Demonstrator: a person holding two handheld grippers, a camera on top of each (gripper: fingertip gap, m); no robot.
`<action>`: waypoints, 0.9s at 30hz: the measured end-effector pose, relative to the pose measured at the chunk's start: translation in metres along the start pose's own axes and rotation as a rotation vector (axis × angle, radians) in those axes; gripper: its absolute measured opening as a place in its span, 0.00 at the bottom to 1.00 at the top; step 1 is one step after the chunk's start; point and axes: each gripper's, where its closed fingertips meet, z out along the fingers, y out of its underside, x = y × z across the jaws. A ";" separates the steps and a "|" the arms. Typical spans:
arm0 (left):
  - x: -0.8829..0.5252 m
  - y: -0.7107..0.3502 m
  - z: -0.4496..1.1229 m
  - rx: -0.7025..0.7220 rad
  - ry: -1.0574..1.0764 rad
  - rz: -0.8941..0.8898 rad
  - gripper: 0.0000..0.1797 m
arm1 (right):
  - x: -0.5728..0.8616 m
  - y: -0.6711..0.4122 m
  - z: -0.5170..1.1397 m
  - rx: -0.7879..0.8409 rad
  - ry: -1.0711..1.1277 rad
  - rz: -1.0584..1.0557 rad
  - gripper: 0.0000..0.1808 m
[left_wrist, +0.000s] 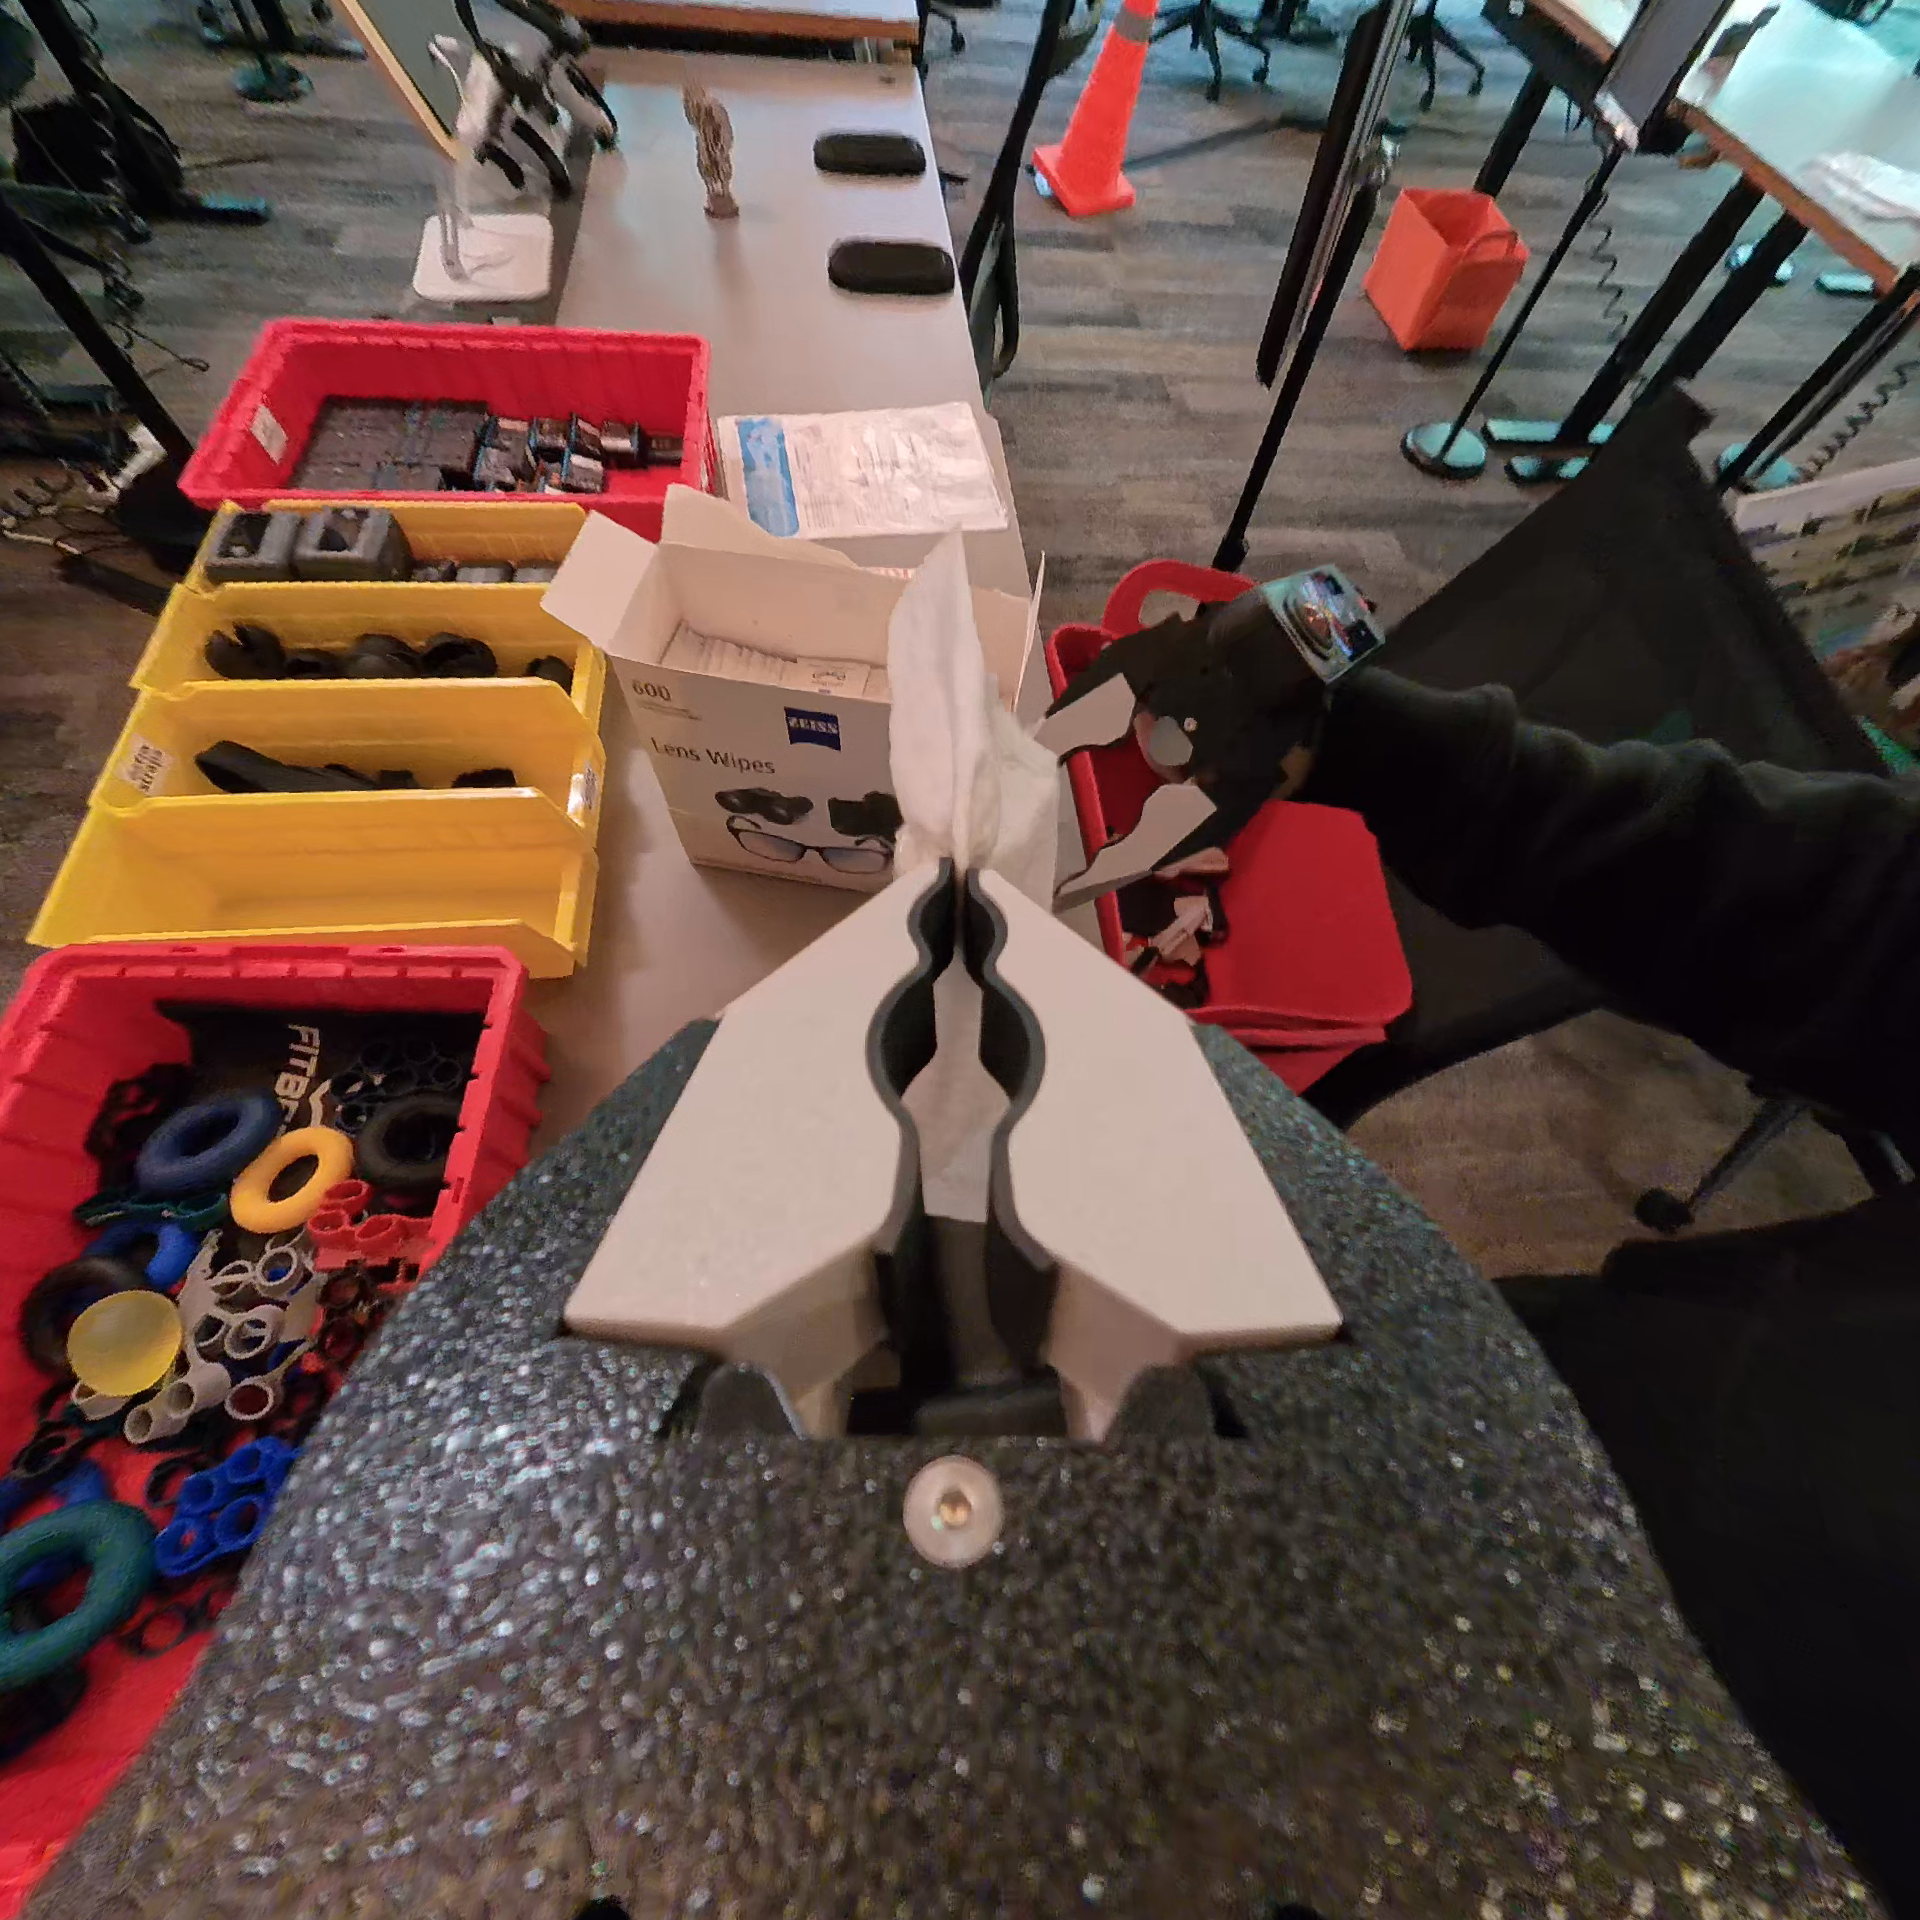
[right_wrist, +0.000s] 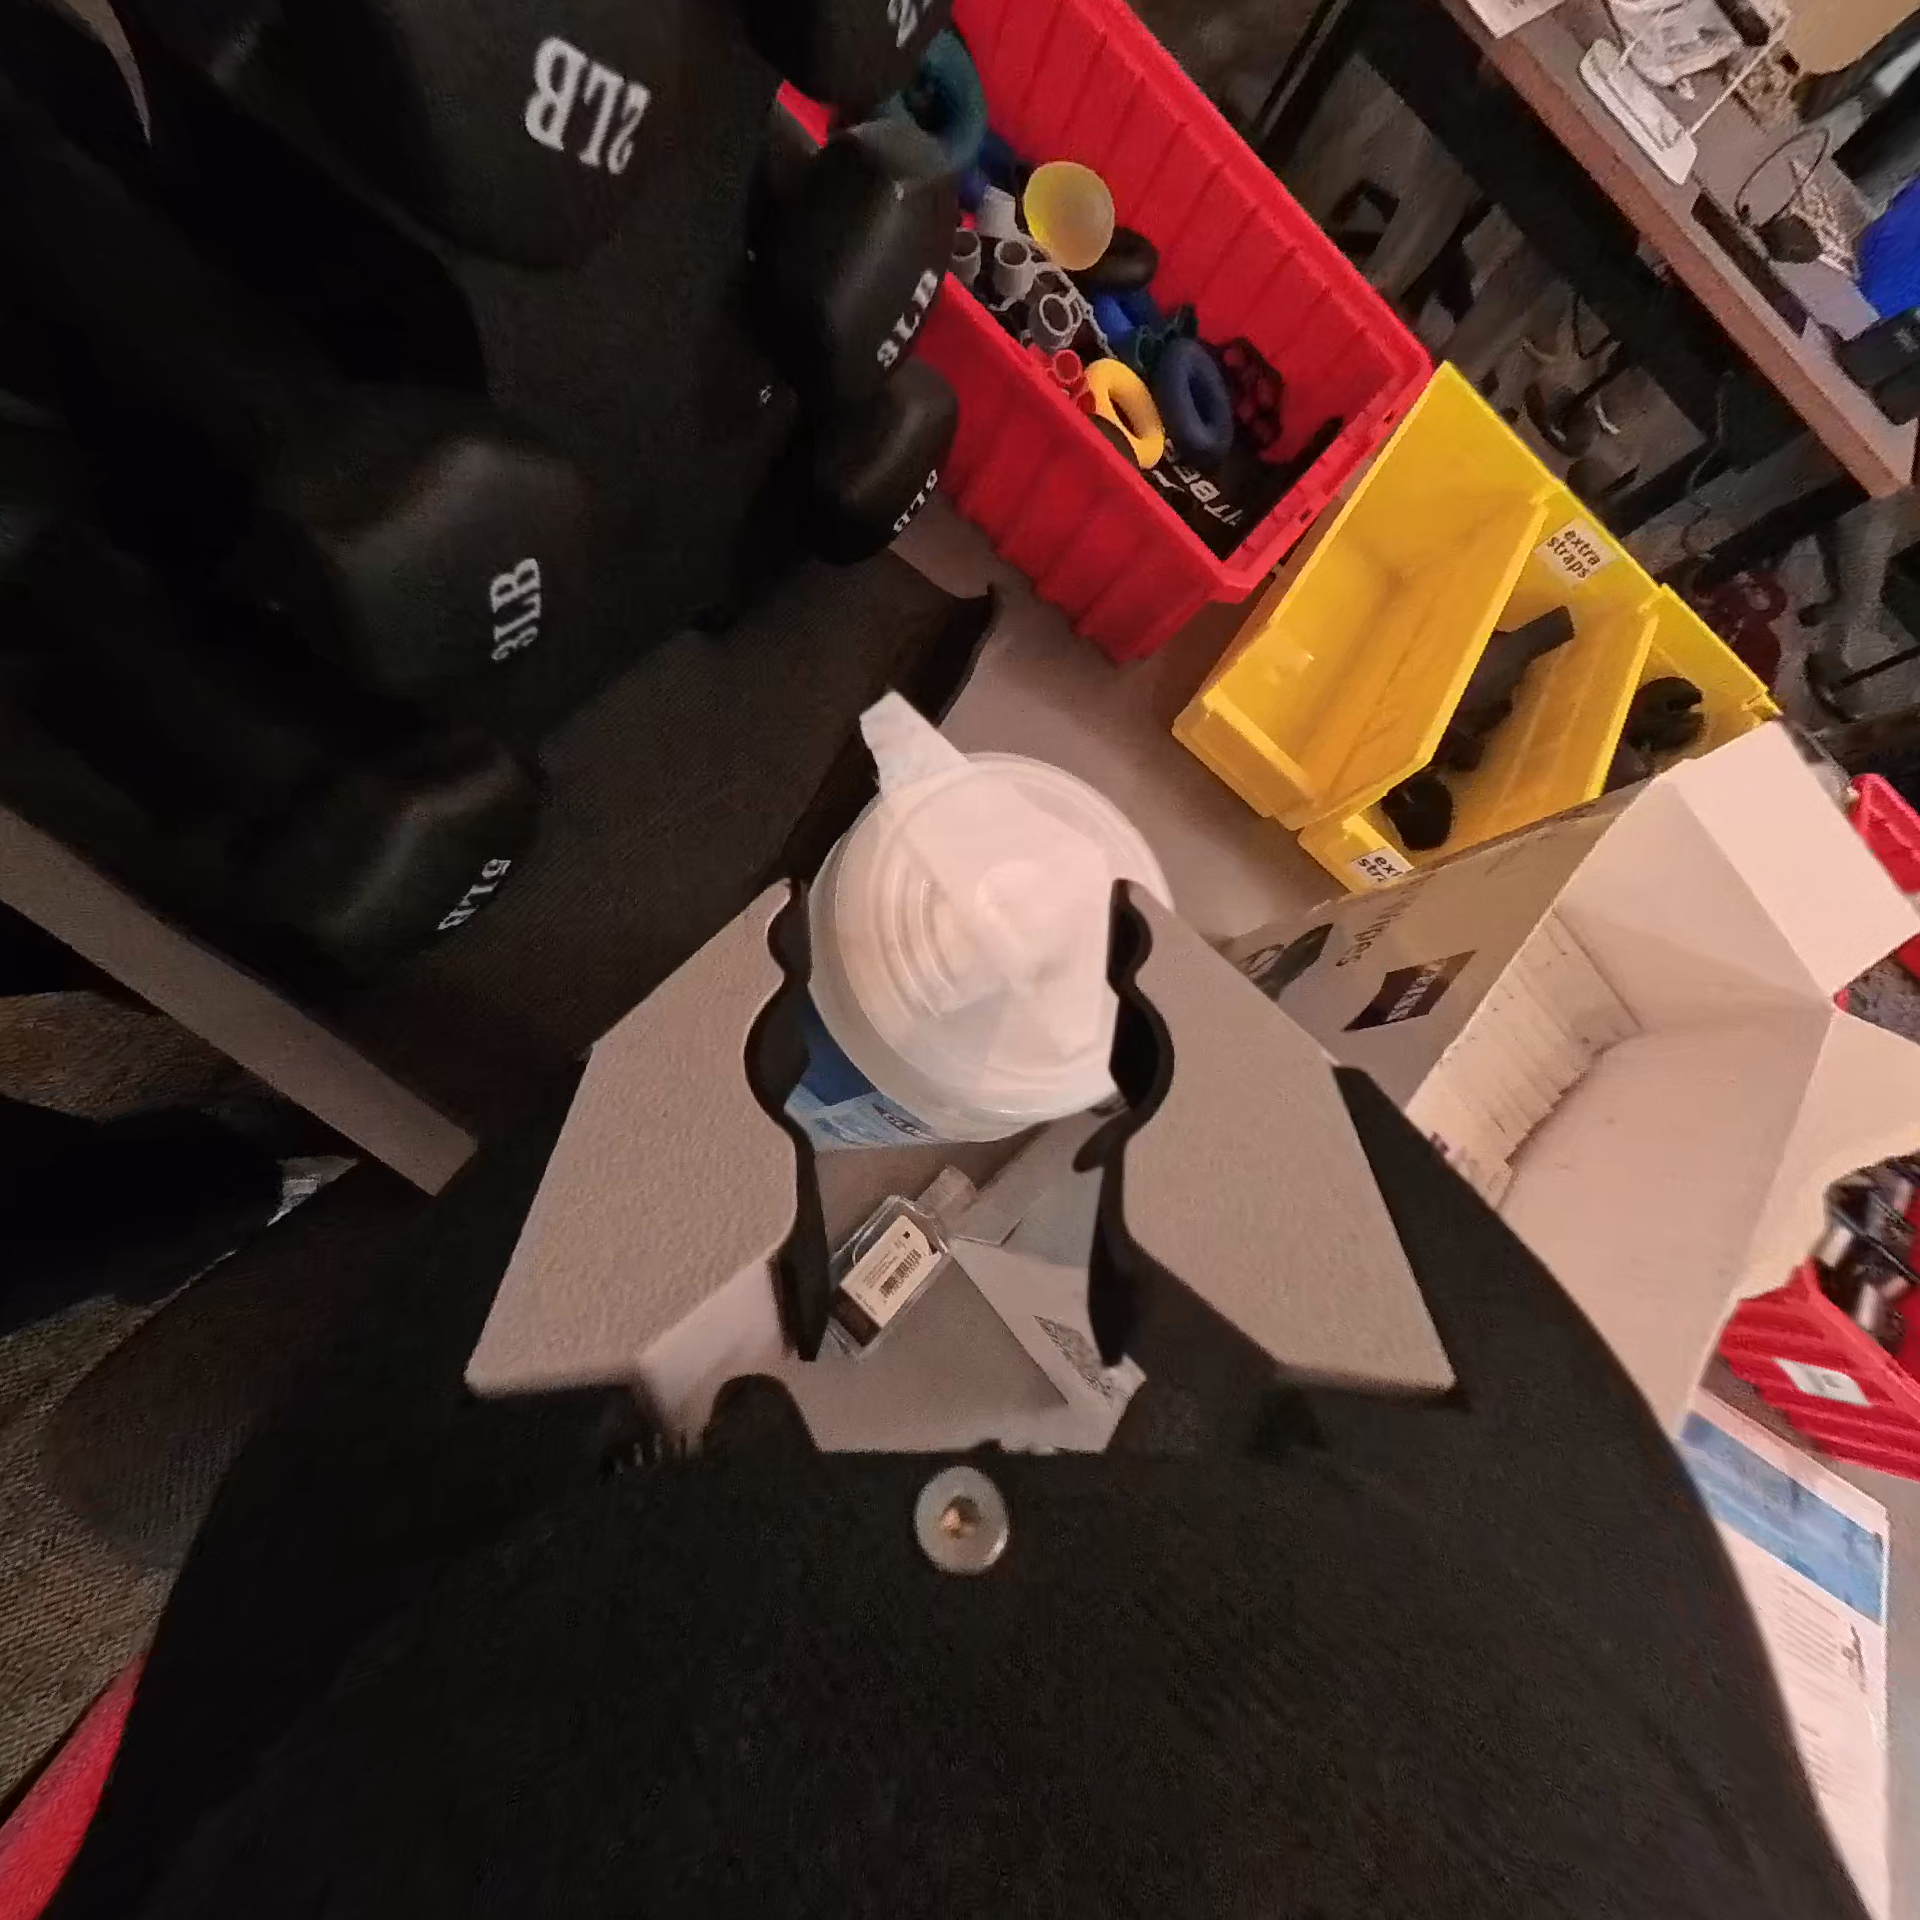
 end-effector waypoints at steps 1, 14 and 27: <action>-0.002 -0.003 -0.007 0.022 -0.010 -0.002 0.00 | 0.003 -0.002 -0.005 0.001 0.014 0.005 0.33; -0.102 0.067 -0.192 0.110 -0.234 0.006 0.00 | -0.036 -0.225 -0.154 0.489 0.350 0.165 0.26; -0.239 0.279 -0.437 0.114 -0.201 -0.253 0.00 | -0.240 -0.582 0.181 0.642 -0.272 0.344 0.30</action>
